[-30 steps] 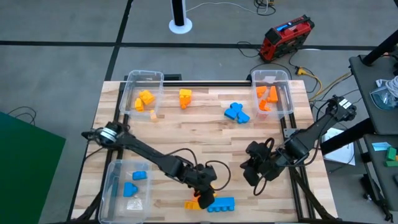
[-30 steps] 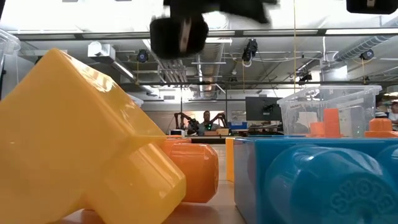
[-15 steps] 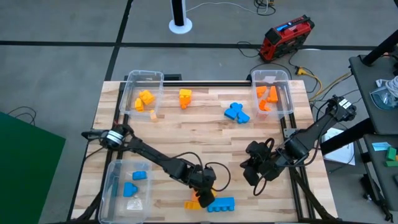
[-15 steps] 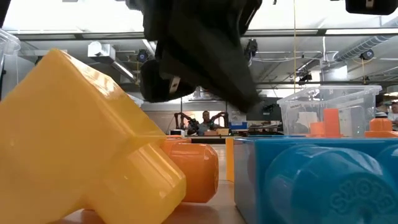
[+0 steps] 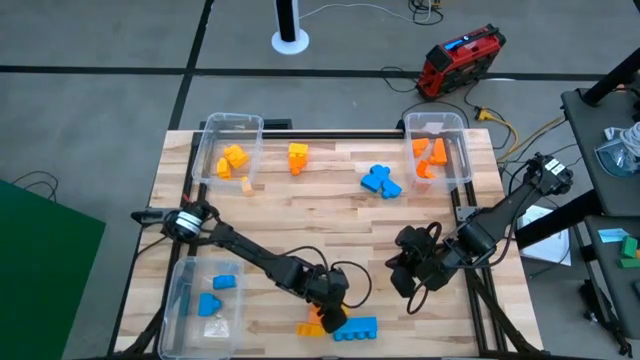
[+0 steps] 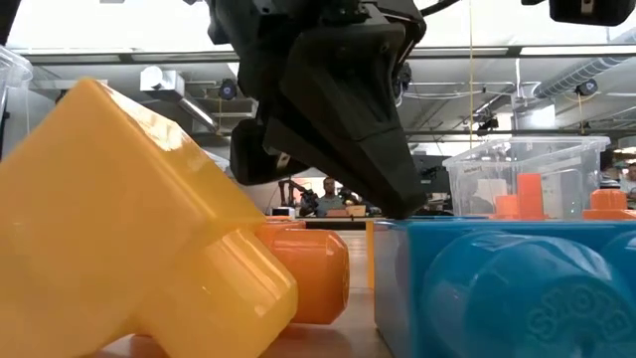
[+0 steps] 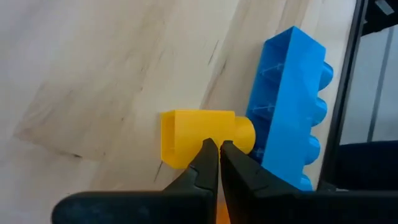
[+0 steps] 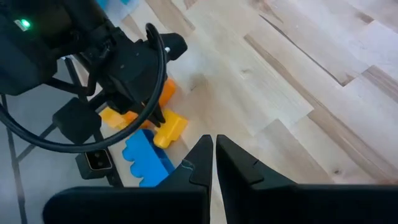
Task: Sort blocks
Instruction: Put the bottom center yellow game piece into the top left transparent bin
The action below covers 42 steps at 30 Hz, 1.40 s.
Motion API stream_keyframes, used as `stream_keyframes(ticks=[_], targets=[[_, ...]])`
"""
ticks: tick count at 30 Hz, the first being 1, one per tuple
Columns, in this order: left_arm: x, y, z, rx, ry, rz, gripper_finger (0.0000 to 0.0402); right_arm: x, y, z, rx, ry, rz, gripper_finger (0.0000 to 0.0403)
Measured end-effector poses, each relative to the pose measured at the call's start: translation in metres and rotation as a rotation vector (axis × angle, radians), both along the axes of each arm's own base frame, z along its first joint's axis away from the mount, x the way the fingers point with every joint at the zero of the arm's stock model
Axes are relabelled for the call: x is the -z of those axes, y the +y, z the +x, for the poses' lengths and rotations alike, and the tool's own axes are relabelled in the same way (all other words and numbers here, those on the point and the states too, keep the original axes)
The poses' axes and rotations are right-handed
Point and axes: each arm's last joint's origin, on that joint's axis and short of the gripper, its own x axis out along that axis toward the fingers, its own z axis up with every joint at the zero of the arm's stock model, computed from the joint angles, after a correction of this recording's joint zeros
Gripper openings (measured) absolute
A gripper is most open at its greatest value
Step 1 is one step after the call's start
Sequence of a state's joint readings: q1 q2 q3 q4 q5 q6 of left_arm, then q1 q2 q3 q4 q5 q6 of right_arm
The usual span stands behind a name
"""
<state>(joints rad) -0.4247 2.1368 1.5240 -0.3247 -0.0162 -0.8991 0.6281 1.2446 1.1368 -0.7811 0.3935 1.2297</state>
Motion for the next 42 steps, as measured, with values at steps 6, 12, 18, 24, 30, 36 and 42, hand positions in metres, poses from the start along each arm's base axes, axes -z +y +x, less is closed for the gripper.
stream_keyframes(ticks=[6, 12, 18, 24, 30, 36, 42], targets=[[0.0, 0.016, 0.006, -0.075, -0.009, 0.051, 0.0, 0.0, 0.0, 0.0, 0.001, 0.0, 0.0, 0.0013], [-0.004, 0.045, 0.011, -0.137, 0.01, 0.101, 0.0, 0.0, 0.0, 0.0, 0.001, 0.001, -0.001, 0.0013], [-0.026, 0.056, 0.016, -0.033, 0.023, 0.198, 0.0001, 0.001, 0.0, 0.0, 0.006, 0.002, 0.003, 0.0013], [-0.049, 0.072, 0.022, -0.272, 0.107, 0.096, 0.0037, 0.001, 0.0, 0.0, 0.011, 0.003, 0.006, 0.0013], [-0.064, 0.081, 0.027, -0.686, 0.146, -0.172, 0.0106, 0.002, 0.0, 0.0, 0.008, 0.005, 0.002, 0.0013], [-0.061, 0.078, 0.025, -0.777, 0.174, -0.222, 0.0174, 0.002, 0.0, 0.0, -0.002, 0.005, -0.006, 0.0013], [-0.059, 0.063, 0.019, -0.914, 0.128, -0.202, 0.0216, 0.002, 0.0, 0.0, -0.008, 0.005, -0.01, 0.0013]])
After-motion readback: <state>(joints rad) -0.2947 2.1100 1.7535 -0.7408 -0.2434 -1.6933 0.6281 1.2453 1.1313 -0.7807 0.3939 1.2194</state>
